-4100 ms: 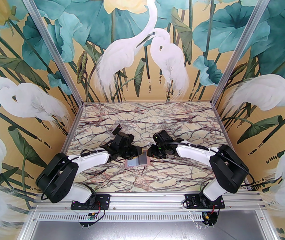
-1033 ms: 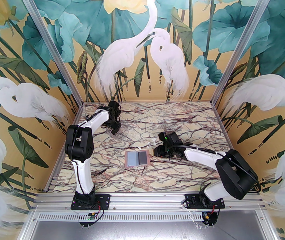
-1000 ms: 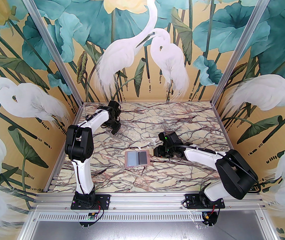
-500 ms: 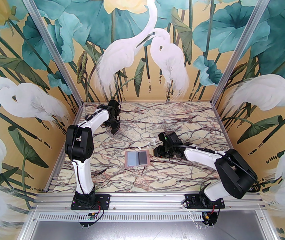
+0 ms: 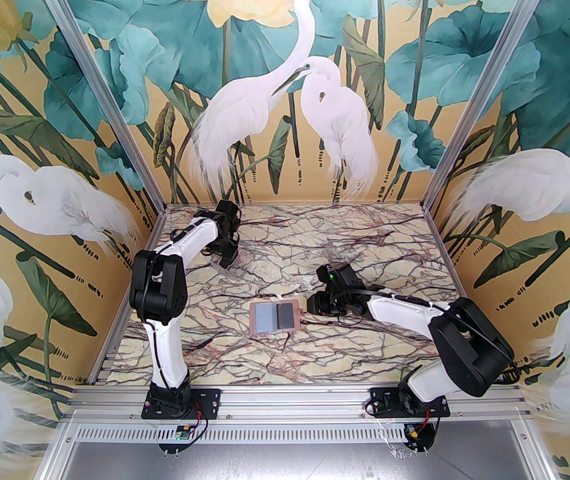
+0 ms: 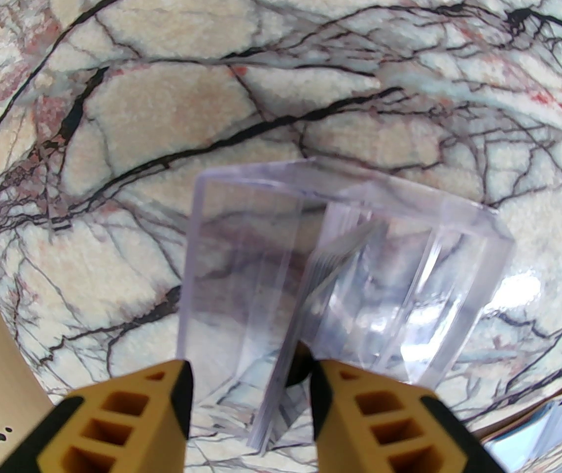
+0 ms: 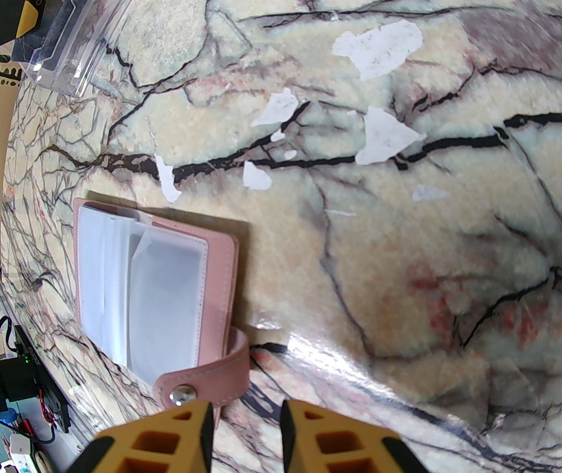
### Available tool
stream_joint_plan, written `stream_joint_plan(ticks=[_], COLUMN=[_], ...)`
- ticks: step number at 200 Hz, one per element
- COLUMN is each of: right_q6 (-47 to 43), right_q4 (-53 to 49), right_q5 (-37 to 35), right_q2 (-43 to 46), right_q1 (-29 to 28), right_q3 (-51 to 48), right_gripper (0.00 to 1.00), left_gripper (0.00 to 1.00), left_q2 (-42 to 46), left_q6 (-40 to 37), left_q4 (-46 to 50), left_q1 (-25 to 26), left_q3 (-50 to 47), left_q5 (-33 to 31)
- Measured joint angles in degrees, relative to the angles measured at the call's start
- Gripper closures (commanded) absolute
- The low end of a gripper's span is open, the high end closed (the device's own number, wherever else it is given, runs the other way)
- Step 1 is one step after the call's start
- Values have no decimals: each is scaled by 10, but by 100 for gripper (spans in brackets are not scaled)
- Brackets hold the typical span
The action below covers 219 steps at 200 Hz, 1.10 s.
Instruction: Put the credit cards into the card holder
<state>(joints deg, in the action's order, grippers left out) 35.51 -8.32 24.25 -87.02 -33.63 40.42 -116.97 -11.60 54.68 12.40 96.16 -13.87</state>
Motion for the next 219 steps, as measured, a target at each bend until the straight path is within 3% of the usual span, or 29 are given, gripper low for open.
stream_joint_plan(ticks=[119,132,167,219], right_q6=[0,0,0,0], right_q4=[0,0,0,0], right_q5=[0,0,0,0], right_q2=[0,0,0,0], right_q1=[0,0,0,0], right_q3=[0,0,0,0], right_gripper=[69,69,69,69], left_gripper=[66,63,37,36], left_q2=[19,19,20,21], left_q6=[0,0,8,11], left_q4=[4,5,7,19], left_q1=[0,0,0,0], left_q3=[8,8,8,8], left_q5=[-19,-19,8,29])
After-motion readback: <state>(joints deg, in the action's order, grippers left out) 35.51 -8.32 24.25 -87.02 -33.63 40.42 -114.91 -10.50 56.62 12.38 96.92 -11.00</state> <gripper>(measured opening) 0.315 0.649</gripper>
